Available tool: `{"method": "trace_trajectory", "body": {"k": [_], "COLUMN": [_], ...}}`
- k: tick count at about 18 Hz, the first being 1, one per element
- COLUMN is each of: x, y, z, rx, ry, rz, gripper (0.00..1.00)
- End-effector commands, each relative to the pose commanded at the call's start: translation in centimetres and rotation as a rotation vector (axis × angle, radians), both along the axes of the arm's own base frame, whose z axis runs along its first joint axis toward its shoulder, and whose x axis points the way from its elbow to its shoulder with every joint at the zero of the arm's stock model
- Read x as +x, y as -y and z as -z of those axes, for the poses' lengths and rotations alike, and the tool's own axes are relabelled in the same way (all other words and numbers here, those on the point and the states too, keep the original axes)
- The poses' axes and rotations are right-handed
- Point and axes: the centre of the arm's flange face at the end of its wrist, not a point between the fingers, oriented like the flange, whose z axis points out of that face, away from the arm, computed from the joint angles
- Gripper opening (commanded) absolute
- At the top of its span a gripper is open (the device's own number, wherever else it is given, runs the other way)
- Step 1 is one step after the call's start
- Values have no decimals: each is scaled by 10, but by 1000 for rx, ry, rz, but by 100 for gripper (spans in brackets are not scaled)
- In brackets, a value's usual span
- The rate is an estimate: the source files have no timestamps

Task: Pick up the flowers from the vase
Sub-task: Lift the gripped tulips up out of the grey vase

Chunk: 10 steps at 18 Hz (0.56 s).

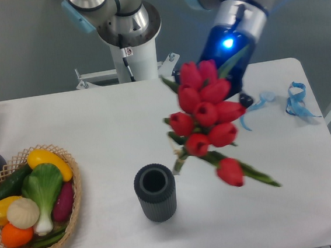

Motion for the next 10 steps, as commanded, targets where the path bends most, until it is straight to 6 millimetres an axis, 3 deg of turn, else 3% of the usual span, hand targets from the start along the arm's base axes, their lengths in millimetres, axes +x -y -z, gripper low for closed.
{"method": "trace_trajectory", "body": {"k": [4,10], "x": [-20,-24], "y": [15,25], "z": [10,10], "rx": [-3,-4], "ry": [-45,-41], "rz": [-6,-24], "gripper": [28,28]}}
